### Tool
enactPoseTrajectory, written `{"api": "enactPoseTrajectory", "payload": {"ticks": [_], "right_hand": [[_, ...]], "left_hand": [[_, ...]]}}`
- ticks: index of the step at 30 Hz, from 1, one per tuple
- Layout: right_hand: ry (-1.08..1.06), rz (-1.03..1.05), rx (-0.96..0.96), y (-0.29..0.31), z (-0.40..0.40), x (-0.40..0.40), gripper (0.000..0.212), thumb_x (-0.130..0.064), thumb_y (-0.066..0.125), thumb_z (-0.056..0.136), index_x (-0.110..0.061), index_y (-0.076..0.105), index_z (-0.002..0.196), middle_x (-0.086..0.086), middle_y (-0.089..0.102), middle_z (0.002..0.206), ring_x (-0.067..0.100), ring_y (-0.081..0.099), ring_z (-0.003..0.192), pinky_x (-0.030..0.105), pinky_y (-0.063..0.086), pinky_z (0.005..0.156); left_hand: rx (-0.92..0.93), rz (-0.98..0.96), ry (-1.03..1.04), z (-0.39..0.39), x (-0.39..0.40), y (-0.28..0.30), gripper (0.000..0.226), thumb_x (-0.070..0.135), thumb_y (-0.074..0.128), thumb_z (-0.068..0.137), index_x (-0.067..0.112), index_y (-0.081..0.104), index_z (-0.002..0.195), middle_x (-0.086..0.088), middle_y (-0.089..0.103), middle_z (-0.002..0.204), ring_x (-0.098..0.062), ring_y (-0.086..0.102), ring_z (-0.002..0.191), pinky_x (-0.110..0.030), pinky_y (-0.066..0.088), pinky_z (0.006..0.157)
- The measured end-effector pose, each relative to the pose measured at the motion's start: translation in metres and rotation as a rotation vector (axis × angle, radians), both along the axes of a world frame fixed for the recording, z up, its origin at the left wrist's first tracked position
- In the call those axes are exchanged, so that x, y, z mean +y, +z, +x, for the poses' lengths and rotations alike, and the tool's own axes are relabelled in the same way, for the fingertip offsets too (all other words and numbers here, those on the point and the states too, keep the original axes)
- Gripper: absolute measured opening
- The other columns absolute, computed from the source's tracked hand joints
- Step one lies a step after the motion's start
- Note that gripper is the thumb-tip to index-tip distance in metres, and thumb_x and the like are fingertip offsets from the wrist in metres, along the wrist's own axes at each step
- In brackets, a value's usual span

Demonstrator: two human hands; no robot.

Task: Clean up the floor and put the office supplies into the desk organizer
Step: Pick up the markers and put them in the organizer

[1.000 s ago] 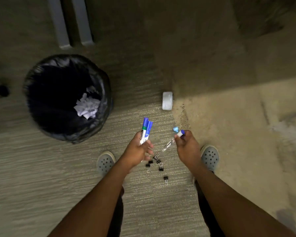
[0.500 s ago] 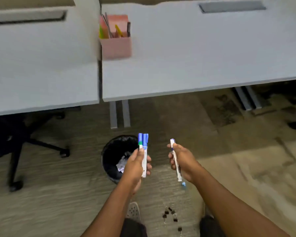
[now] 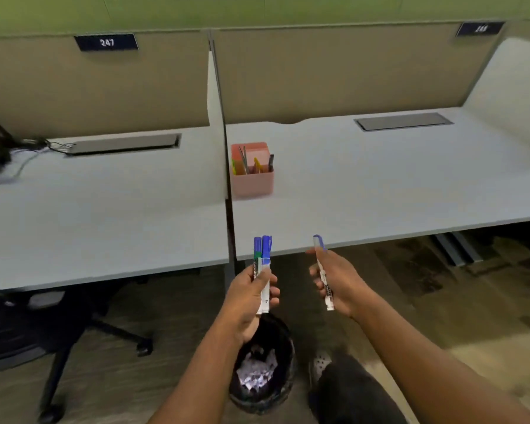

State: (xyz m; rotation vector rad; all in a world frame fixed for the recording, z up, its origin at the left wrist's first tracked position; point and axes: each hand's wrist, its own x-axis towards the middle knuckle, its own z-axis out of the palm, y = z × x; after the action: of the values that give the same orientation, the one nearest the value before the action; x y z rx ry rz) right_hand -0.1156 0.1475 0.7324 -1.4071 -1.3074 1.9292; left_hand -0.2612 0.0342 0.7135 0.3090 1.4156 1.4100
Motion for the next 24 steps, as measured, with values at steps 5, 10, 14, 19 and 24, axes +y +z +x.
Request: {"api": "enactPoseTrajectory", "payload": {"ticks": [5,10,14,19,24], "right_hand": [[-0.015,-0.033,0.134,0.014,-0.043,0.06,0.033,-0.03,0.038,0.1,-0.009,0.059,0.115,0.005,0.052,0.073,0.013,0.043,0.055,0.027,0.036,0.051],[-0.013,0.015,0.059,0.017,-0.103,0.144,0.027,-0.017,0.042,0.096,-0.006,0.062,0.11,0.012,0.059,0.087,0.021,0.055,0.07,0.033,0.052,0.068],[0.084,0.196,-0.082,0.019,-0.147,0.222,0.022,-0.018,0.052,0.096,-0.012,0.064,0.113,0.009,0.062,0.103,0.024,0.057,0.094,0.042,0.049,0.094],[0.194,0.407,-0.135,0.031,-0.185,0.311,0.018,-0.021,0.059,0.094,-0.021,0.064,0.112,-0.006,0.064,0.097,0.016,0.058,0.089,0.029,0.044,0.079],[0.227,0.471,-0.154,0.038,-0.23,0.379,0.023,-0.022,0.06,0.095,-0.018,0.059,0.118,-0.002,0.065,0.107,0.022,0.063,0.1,0.041,0.052,0.092]], "left_hand": [[0.003,0.014,0.052,-0.035,0.041,0.014,0.022,0.026,0.056,0.097,0.018,0.061,0.117,-0.011,0.065,0.096,-0.021,0.062,0.081,-0.034,0.055,0.07],[0.088,0.004,0.091,-0.078,0.104,0.028,0.023,0.024,0.05,0.1,0.016,0.058,0.12,-0.012,0.066,0.104,-0.027,0.066,0.091,-0.038,0.059,0.079],[0.143,-0.008,0.14,-0.116,0.167,0.034,0.022,0.021,0.046,0.102,0.017,0.055,0.121,-0.007,0.07,0.106,-0.025,0.069,0.098,-0.032,0.056,0.081],[0.274,-0.028,0.224,-0.161,0.254,0.043,0.017,0.017,0.043,0.103,0.024,0.053,0.115,-0.008,0.069,0.115,-0.024,0.067,0.106,-0.039,0.05,0.094],[0.364,0.036,0.327,-0.204,0.325,0.052,0.016,0.013,0.044,0.102,0.023,0.049,0.112,0.0,0.068,0.09,-0.019,0.066,0.09,-0.036,0.055,0.085]]}}
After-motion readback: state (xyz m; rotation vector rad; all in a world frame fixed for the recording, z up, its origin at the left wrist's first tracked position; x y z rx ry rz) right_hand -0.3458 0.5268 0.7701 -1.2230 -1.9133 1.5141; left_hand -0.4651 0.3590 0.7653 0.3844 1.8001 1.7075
